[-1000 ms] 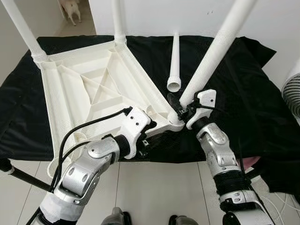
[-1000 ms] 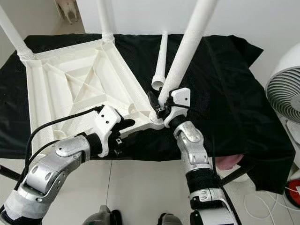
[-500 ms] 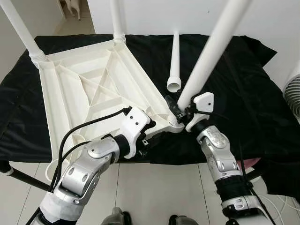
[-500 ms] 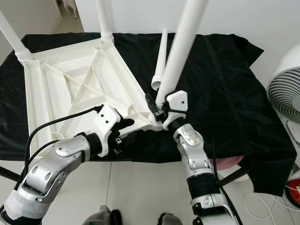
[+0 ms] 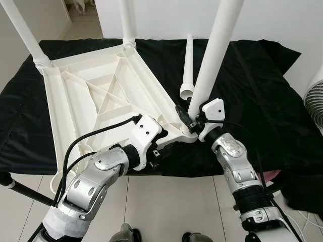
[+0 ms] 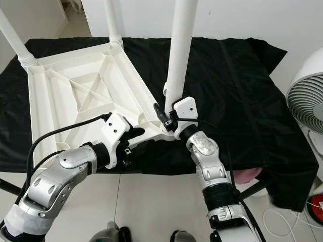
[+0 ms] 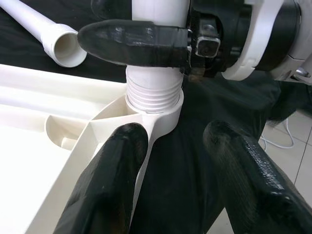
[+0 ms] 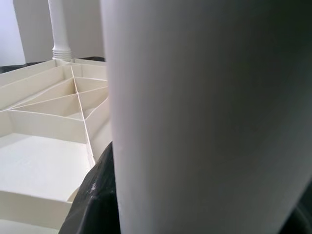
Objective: Building children table
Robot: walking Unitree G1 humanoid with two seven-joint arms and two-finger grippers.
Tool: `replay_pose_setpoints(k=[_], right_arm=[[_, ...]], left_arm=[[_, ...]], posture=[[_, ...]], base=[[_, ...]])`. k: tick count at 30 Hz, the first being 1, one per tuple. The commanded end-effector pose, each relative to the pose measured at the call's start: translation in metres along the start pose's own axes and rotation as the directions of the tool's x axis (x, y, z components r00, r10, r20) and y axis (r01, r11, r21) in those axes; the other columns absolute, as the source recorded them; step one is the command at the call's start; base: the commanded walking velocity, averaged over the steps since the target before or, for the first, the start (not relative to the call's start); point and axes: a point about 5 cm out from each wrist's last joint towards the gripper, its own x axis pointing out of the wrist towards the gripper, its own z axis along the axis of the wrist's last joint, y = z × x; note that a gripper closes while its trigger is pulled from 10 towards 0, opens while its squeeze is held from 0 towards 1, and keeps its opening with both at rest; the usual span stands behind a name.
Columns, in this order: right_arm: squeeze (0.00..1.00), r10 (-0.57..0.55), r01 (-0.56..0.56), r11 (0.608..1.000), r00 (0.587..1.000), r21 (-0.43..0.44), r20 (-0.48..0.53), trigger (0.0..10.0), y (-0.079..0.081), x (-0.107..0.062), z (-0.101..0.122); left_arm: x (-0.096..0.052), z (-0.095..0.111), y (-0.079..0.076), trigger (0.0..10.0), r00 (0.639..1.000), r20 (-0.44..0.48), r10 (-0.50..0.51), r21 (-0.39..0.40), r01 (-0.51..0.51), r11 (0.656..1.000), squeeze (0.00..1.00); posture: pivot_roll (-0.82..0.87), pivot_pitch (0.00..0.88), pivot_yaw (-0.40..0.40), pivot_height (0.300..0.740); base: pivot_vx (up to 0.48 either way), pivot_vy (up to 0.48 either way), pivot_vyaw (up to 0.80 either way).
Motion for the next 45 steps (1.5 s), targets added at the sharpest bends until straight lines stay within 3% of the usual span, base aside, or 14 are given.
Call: replay_pose_setpoints(k=[1,9,19,37,45], right_arm=[[0.0,0.063,-0.061,0.998,0.996,0.027,-0.057,10.0,0.012,-0.014,-0.018],[0.0,0.089,-0.089,0.996,0.995,0.003,-0.043,10.0,0.013,-0.017,-0.016],[0.0,0.051,-0.042,0.997,0.989,0.069,-0.137,10.0,-0.001,-0.009,-0.02],[0.0,0.061,-0.031,0.99,0.973,0.136,-0.224,10.0,-0.006,-0.001,-0.026],[0.0,-0.076,0.102,0.988,0.976,0.119,-0.202,10.0,-0.006,0.004,-0.022]], left_arm=[[-0.002,0.0,0.0,10.0,1.0,-0.012,-0.001,0.004,0.001,1.0,0.0],[-0.002,0.0,-0.001,10.0,1.0,-0.016,-0.009,0.003,0.009,1.0,0.0],[-0.003,0.001,0.0,10.0,1.0,-0.02,-0.006,0.007,0.006,1.0,0.0],[-0.004,0.002,0.003,10.0,1.0,-0.018,0.01,0.009,-0.01,1.0,0.0],[-0.004,0.003,0.001,10.0,1.0,-0.013,0.006,0.008,-0.006,1.0,0.0]], posture=[[-0.01,0.104,0.063,0.74],[-0.01,0.108,0.069,0.74],[-0.01,0.107,0.07,0.74],[0.0,0.124,0.066,0.74],[0.0,0.124,0.065,0.74]], base=[[0.0,0.0,0.0],[0.0,0.0,0.0],[0.0,0.0,0.0],[0.0,0.0,0.0],[0.0,0.0,0.0]])
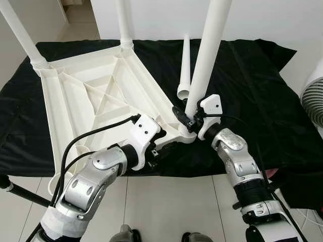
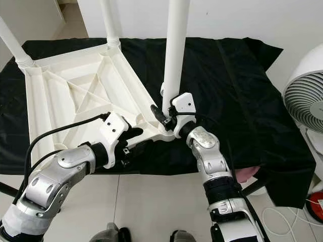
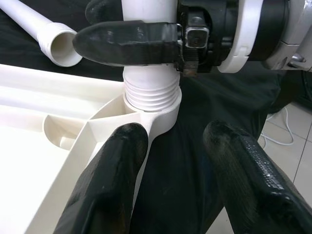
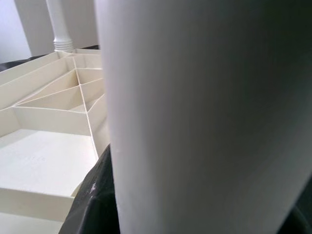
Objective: Building children table
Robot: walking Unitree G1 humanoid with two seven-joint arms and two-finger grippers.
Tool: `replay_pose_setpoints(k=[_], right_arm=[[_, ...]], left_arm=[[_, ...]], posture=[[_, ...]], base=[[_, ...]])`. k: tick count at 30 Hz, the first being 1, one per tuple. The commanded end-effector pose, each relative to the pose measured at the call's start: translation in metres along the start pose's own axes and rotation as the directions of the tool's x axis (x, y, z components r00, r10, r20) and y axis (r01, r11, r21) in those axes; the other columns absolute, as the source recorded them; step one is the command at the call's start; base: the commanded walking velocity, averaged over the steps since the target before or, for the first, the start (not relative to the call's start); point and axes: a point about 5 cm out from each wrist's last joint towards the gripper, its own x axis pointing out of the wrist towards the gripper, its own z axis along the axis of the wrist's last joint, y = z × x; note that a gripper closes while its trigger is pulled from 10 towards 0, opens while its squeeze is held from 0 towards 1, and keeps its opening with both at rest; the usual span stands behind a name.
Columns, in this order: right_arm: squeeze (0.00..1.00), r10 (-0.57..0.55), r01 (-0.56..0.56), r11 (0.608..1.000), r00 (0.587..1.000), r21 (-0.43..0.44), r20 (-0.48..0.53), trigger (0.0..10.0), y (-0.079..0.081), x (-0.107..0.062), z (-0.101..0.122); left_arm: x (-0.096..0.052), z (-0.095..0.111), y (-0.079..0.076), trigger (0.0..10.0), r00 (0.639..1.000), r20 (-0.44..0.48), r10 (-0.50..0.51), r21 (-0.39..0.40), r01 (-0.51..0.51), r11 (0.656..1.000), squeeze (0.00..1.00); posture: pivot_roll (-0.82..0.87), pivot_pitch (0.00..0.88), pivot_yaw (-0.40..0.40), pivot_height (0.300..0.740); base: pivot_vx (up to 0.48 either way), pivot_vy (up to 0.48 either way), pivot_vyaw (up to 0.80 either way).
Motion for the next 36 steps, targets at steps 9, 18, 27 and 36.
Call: replay_pose_setpoints(k=[9,18,27,36], right_arm=[[0.0,-0.242,0.249,0.965,0.966,0.078,-0.089,10.0,0.01,-0.001,-0.019],[0.0,-0.411,0.419,0.904,0.906,0.082,-0.1,10.0,0.034,0.004,-0.014],[0.0,-0.523,0.531,0.845,0.845,0.061,-0.111,10.0,0.037,0.001,-0.013],[0.0,-0.495,0.502,0.862,0.864,0.073,-0.094,10.0,0.039,0.002,-0.011]], left_arm=[[-0.001,0.004,-0.001,10.0,1.0,0.008,-0.008,0.01,0.008,1.0,0.0],[0.004,0.004,-0.002,10.0,1.0,0.019,-0.011,0.01,0.01,1.0,0.0],[0.009,0.005,-0.004,10.0,0.999,0.037,-0.011,0.008,0.011,1.0,0.0],[0.01,0.004,-0.005,10.0,0.999,0.035,-0.011,0.01,0.01,1.0,0.0]], posture=[[0.0,0.123,0.06,0.74],[-0.01,0.109,0.041,0.74],[-0.02,0.078,0.017,0.74],[-0.02,0.082,0.013,0.74]], base=[[0.0,0.0,0.0],[0.0,0.0,0.0],[0.0,0.0,0.0],[0.0,0.0,0.0]])
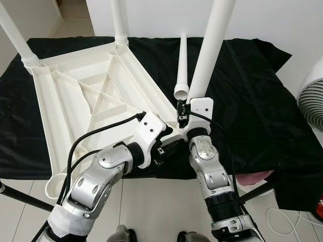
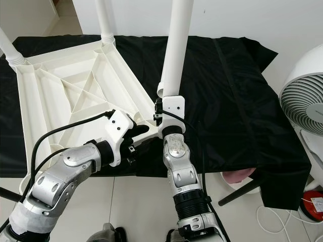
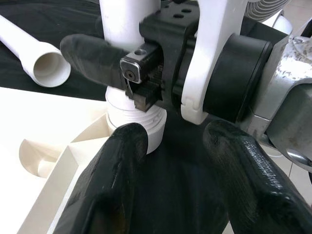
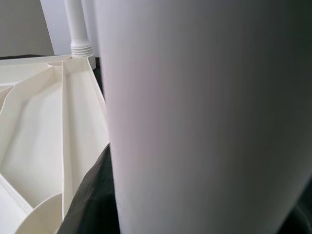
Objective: Building children table
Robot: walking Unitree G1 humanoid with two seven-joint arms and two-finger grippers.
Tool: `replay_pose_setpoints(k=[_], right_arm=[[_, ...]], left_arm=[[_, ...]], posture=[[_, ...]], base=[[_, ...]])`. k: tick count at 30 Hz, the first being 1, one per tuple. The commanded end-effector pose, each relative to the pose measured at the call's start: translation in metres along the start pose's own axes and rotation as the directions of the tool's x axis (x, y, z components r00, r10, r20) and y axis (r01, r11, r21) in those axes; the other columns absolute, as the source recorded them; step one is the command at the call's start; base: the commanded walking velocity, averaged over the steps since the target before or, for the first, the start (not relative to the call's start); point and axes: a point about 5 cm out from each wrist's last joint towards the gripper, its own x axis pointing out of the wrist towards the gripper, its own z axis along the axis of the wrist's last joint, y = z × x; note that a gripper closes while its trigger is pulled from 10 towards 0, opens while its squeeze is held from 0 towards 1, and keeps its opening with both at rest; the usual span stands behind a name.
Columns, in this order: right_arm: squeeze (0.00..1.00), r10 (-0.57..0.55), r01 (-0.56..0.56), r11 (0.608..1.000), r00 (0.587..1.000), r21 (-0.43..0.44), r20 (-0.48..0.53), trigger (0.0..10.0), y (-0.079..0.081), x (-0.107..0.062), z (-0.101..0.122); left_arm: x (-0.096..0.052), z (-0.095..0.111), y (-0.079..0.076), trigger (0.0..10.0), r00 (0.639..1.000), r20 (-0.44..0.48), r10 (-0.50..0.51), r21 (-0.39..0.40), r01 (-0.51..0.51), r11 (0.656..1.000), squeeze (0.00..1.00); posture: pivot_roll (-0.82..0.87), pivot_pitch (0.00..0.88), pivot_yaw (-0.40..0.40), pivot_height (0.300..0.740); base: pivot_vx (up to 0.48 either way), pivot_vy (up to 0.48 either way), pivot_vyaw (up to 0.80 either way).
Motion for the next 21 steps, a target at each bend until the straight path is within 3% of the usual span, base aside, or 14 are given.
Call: replay_pose_setpoints(k=[1,14,15,16,17,19,21], right_arm=[[1.0,-0.005,0.006,1.0,0.997,0.01,-0.079,10.0,-0.003,-0.005,-0.016],[1.0,0.071,-0.07,0.997,0.997,0.019,-0.038,10.0,-0.008,-0.005,-0.013],[0.82,0.112,-0.111,0.993,0.993,0.038,-0.038,10.0,-0.008,-0.004,-0.013],[0.82,0.112,-0.111,0.993,0.993,0.038,-0.038,10.0,-0.008,-0.004,-0.013],[0.0,0.152,-0.151,0.988,0.988,0.039,-0.032,10.0,-0.01,-0.003,-0.013],[0.0,0.178,-0.177,0.983,0.984,0.039,-0.027,10.0,-0.011,-0.003,-0.012],[0.0,0.278,-0.277,0.961,0.961,0.013,-0.005,10.0,-0.019,0.0,-0.009]], left_arm=[[0.001,-0.002,0.001,10.0,1.0,-0.01,0.01,0.01,-0.01,1.0,0.0],[0.001,-0.002,0.0,10.0,1.0,-0.008,0.008,0.008,-0.008,1.0,0.0],[0.001,-0.002,-0.001,10.0,1.0,-0.008,0.007,0.008,-0.007,1.0,0.0],[0.001,-0.002,-0.001,10.0,1.0,-0.008,0.007,0.008,-0.007,1.0,0.0],[0.002,-0.003,-0.002,10.0,1.0,-0.009,0.005,0.008,-0.004,1.0,0.0],[0.002,-0.003,-0.002,10.0,1.0,-0.009,0.003,0.008,-0.003,1.0,0.0],[0.002,-0.004,-0.003,10.0,1.0,-0.016,-0.001,0.01,0.002,1.0,0.0]], posture=[[-0.02,0.082,0.013,0.74],[-0.02,0.082,0.013,0.74],[-0.02,0.082,0.013,0.74],[-0.02,0.082,0.013,0.74],[-0.02,0.081,0.017,0.74],[-0.02,0.081,0.017,0.74],[-0.02,0.083,0.019,0.74]], base=[[0.0,0.0,0.0],[0.0,0.0,0.0],[0.0,0.0,0.0],[0.0,0.0,0.0],[0.0,0.0,0.0],[0.0,0.0,0.0],[0.0,0.0,0.0]])
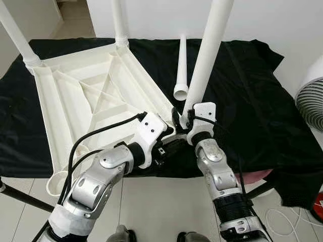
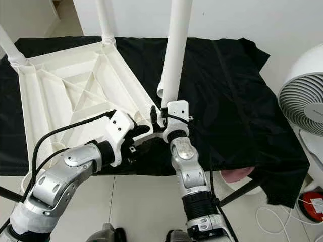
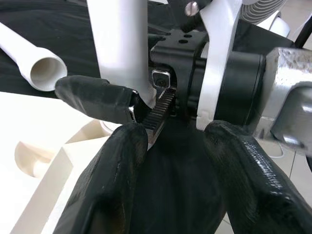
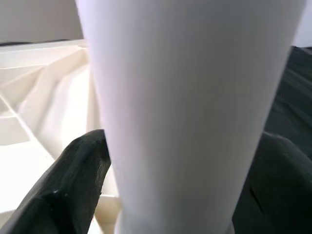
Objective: Building children table
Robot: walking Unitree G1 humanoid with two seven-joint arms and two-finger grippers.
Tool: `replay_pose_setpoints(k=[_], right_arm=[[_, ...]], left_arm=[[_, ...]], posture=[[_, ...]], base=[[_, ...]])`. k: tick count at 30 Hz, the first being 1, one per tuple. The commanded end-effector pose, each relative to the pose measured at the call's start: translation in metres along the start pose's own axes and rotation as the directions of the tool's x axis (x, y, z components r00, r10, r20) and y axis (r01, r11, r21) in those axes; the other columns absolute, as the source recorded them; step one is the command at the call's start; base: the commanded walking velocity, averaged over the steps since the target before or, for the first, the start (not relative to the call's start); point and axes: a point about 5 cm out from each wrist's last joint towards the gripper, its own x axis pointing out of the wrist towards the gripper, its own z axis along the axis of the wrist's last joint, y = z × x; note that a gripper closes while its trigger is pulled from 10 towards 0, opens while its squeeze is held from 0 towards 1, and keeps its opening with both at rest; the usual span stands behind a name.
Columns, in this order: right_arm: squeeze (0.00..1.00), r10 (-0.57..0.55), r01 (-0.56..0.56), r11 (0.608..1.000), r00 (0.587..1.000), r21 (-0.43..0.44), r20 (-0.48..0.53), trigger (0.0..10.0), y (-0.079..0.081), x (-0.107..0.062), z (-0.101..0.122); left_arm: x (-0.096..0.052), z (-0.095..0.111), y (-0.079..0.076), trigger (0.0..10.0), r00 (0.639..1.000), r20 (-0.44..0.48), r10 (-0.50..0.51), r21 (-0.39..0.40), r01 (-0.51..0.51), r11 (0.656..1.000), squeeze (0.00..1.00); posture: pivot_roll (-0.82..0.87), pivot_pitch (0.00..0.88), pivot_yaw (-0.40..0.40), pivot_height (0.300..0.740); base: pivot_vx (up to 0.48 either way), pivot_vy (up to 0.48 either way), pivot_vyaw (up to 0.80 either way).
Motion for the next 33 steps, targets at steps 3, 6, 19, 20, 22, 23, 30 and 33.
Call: replay_pose_setpoints(k=[3,6,19,20,22,23,30,33], right_arm=[[0.0,0.13,-0.13,0.991,0.991,-0.016,0.009,10.0,-0.009,0.001,0.001],[0.0,0.196,-0.196,0.98,0.981,-0.048,-0.004,10.0,-0.018,0.001,0.0],[0.0,0.427,-0.434,0.89,0.901,-0.142,-0.076,10.0,-0.041,0.009,-0.002],[0.0,0.453,-0.461,0.877,0.887,-0.138,-0.087,10.0,-0.04,0.01,-0.003],[0.0,0.481,-0.491,0.859,0.871,-0.143,-0.104,9.8,-0.04,0.013,-0.005],[0.0,0.481,-0.491,0.859,0.871,-0.143,-0.104,9.8,-0.04,0.013,-0.005],[0.0,0.538,-0.55,0.826,0.834,-0.124,-0.119,0.4,-0.04,0.016,-0.01],[0.0,0.547,-0.561,0.819,0.827,-0.121,-0.133,0.0,-0.038,0.014,-0.014]], left_arm=[[0.001,-0.005,-0.001,10.0,1.0,-0.023,0.004,0.006,-0.004,1.0,0.0],[0.001,-0.005,-0.001,10.0,1.0,-0.024,0.004,0.004,-0.004,1.0,0.0],[0.002,-0.007,-0.001,10.0,0.999,-0.035,0.0,0.009,0.0,1.0,0.0],[0.002,-0.007,-0.001,10.0,0.999,-0.035,0.0,0.01,0.0,1.0,0.0],[0.002,-0.005,0.0,10.0,1.0,-0.031,0.001,0.011,-0.001,1.0,0.0],[0.002,-0.005,0.0,10.0,1.0,-0.031,0.001,0.011,-0.001,1.0,0.0],[0.002,-0.005,0.001,10.0,0.999,-0.031,0.008,0.013,-0.007,1.0,0.0],[0.001,-0.005,0.0,10.0,0.999,-0.033,0.011,0.012,-0.011,1.0,0.0]], posture=[[-0.02,0.085,0.019,0.74],[-0.02,0.086,0.019,0.74],[-0.03,0.088,0.032,0.74],[-0.02,0.086,0.032,0.74],[-0.02,0.086,0.032,0.74],[-0.02,0.086,0.032,0.74],[-0.02,0.086,0.032,0.74],[-0.01,0.089,0.029,0.74]], base=[[0.0,0.0,0.0],[0.0,0.0,0.0],[0.0,0.0,0.0],[0.0,0.0,0.0],[0.0,0.0,0.0],[0.0,0.0,0.0],[0.0,0.0,0.0],[0.0,0.0,0.0]])
